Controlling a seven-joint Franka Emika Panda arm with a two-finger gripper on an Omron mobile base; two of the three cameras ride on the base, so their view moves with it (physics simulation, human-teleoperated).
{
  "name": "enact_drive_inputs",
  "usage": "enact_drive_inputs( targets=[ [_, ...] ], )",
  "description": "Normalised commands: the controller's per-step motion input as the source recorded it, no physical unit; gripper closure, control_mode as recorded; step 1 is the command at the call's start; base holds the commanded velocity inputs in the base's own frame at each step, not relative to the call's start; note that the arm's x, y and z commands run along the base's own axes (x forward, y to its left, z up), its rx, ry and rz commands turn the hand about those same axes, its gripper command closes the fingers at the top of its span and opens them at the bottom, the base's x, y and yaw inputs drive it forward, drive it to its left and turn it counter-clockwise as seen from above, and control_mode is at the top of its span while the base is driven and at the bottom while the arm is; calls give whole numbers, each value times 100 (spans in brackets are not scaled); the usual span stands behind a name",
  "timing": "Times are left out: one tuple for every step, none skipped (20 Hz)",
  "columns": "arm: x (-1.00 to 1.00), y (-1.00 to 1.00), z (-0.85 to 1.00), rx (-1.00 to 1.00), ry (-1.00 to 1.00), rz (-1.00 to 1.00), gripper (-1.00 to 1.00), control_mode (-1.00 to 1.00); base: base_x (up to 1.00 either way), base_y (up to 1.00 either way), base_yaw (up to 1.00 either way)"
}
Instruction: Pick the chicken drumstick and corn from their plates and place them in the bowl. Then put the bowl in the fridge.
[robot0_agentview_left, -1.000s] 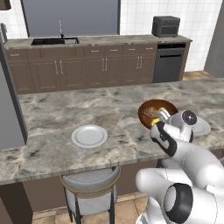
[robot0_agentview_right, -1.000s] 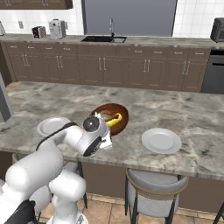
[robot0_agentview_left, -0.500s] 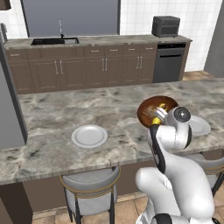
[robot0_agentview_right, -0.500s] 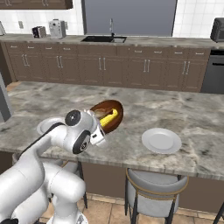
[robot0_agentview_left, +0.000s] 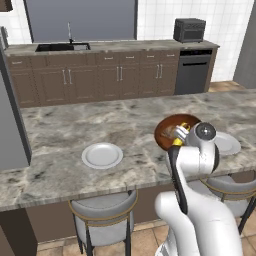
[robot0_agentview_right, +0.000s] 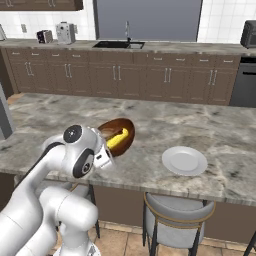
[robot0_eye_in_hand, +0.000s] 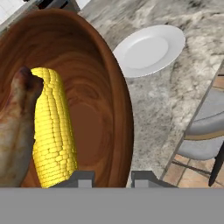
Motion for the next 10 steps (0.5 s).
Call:
enact_drive_inputs(
  targets=[
    [-31, 16, 1, 8, 0, 0, 100, -100, 0, 0, 0],
    [-32, 14, 1, 9, 0, 0, 100, -100, 0, 0, 0],
    [-33, 15, 0, 10, 0, 0, 100, -100, 0, 0, 0],
    [-31, 17, 0, 8, -2, 0, 100, -100, 0, 0, 0],
    [-28, 17, 0, 9, -9, 0, 100, -100, 0, 0, 0],
    [-26, 17, 0, 10, -7, 0, 100, -100, 0, 0, 0],
    [-25, 17, 0, 11, -9, 0, 100, -100, 0, 0, 0],
    [-20, 16, 0, 14, -4, 0, 100, -100, 0, 0, 0],
    [-17, 14, 1, 13, -5, 0, 100, -100, 0, 0, 0],
    [-11, 13, 1, 11, -3, 0, 100, -100, 0, 0, 0]
  ],
)
